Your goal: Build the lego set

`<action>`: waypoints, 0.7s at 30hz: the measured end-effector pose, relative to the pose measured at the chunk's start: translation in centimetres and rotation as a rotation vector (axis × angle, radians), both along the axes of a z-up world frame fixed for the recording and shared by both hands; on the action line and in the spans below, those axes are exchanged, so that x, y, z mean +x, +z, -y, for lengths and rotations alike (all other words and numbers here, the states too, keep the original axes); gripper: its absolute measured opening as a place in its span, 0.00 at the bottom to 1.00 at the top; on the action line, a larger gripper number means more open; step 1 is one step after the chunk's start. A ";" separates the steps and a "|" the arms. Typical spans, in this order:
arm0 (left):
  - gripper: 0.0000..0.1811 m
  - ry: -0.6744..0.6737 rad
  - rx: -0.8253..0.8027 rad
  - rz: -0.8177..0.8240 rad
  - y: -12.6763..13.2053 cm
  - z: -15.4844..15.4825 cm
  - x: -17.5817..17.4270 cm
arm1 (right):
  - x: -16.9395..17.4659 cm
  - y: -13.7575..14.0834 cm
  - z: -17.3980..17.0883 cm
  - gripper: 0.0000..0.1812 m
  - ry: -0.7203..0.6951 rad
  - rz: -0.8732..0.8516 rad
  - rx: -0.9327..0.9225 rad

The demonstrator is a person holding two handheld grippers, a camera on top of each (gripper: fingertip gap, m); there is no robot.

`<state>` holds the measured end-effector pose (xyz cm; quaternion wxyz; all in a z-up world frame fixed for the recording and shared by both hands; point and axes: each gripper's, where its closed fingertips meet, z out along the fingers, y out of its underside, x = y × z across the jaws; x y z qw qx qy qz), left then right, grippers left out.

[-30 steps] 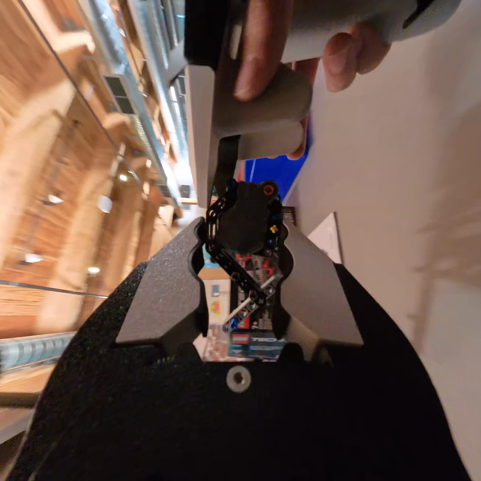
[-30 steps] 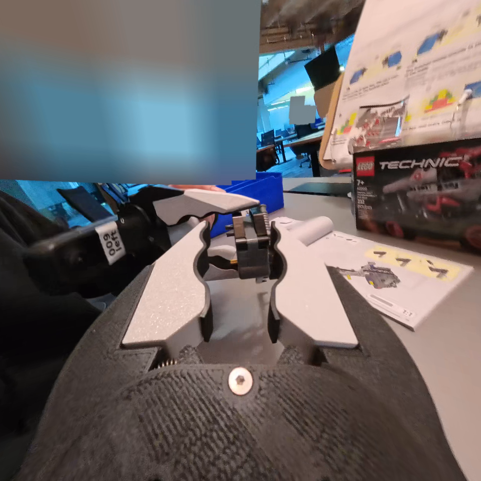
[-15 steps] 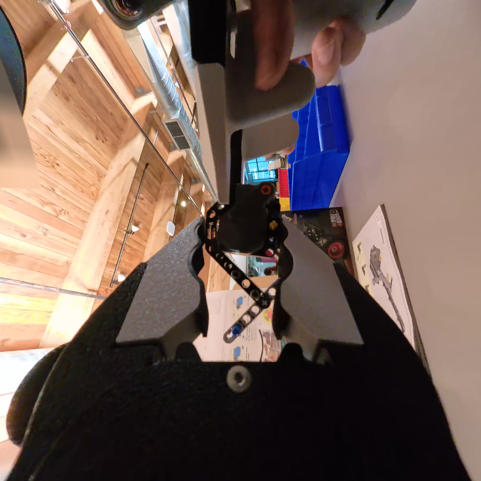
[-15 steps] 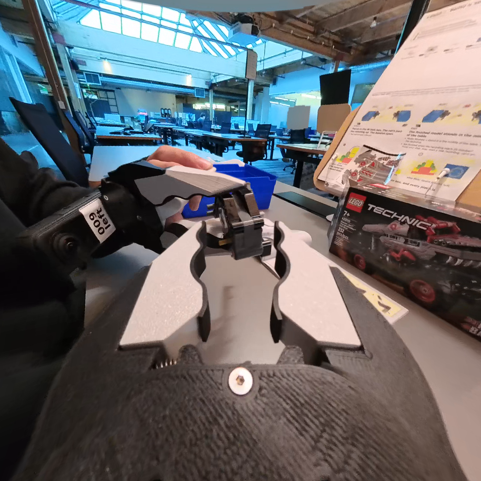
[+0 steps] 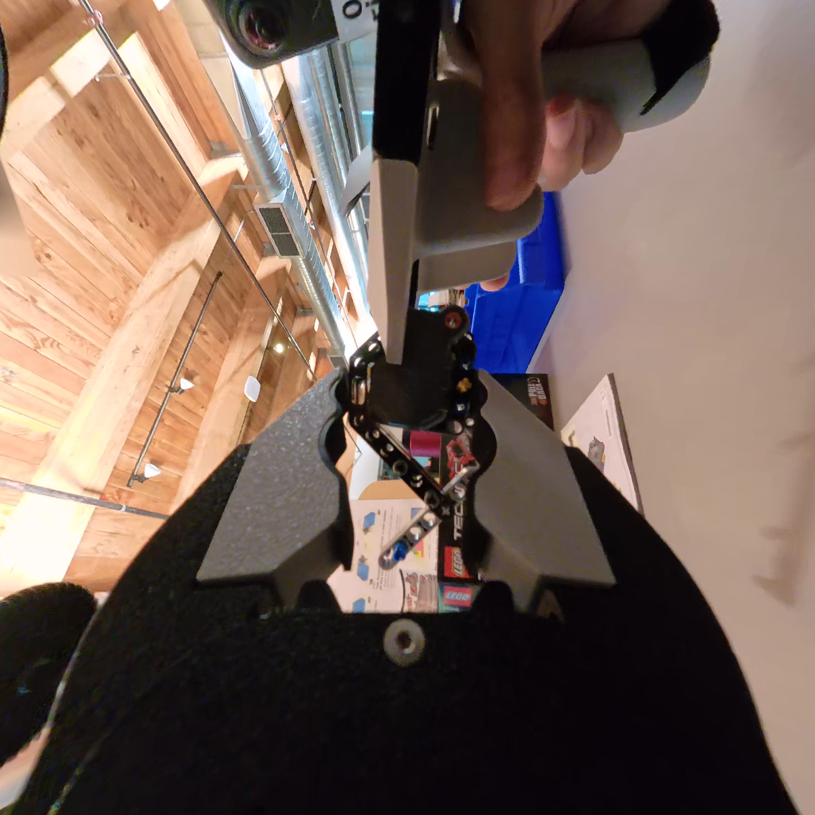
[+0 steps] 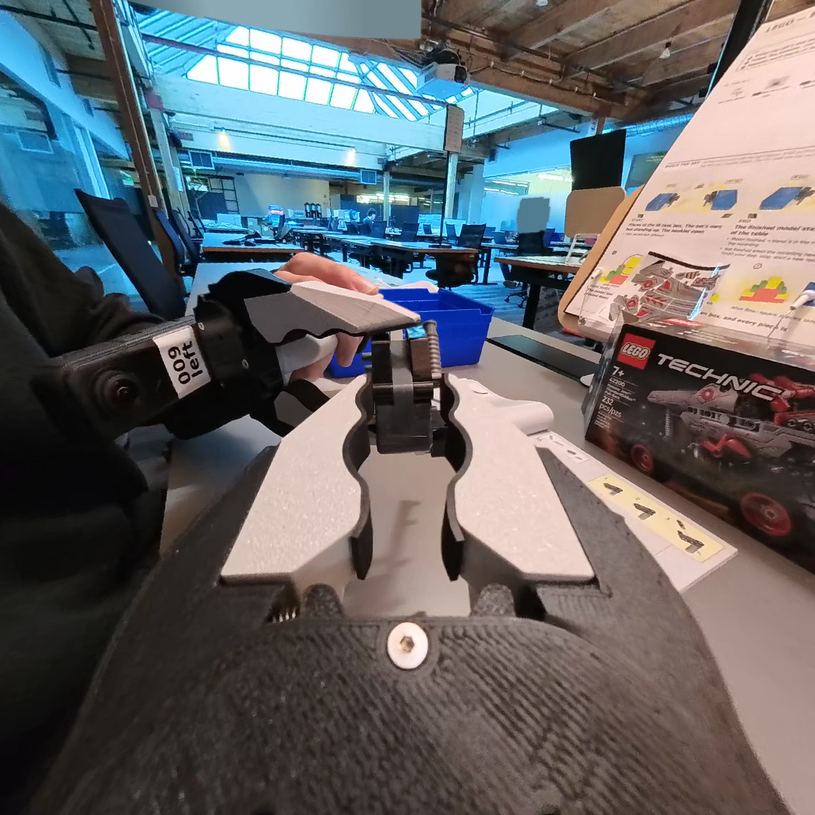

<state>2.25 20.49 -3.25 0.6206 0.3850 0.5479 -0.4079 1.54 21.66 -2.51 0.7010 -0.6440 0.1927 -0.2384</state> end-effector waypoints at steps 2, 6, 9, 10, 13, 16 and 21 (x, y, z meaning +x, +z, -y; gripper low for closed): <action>0.29 0.026 -0.003 -0.019 -0.1 0.0 0.3 | 0.2 -0.1 0.0 0.15 -0.014 0.000 0.004; 0.29 0.046 0.057 -0.110 -1.3 0.3 0.9 | 0.6 -0.8 0.1 0.15 -0.033 0.005 -0.026; 0.31 0.054 0.094 -0.171 -1.9 0.2 1.2 | 0.6 -1.3 0.0 0.18 -0.045 0.022 -0.082; 0.31 0.052 0.108 -0.204 -2.0 0.1 1.2 | 0.7 -1.5 0.0 0.15 -0.055 0.028 -0.103; 0.32 0.023 0.169 -0.356 -2.4 -0.1 1.0 | 1.2 -2.0 0.6 0.14 -0.102 0.051 -0.161; 0.30 0.008 0.241 -0.529 -2.5 -0.5 0.9 | 1.1 -2.3 0.7 0.14 -0.102 0.071 -0.195; 0.23 -0.051 0.291 -0.789 -1.4 -0.7 0.1 | 1.0 -3.5 0.2 0.14 -0.087 0.075 -0.277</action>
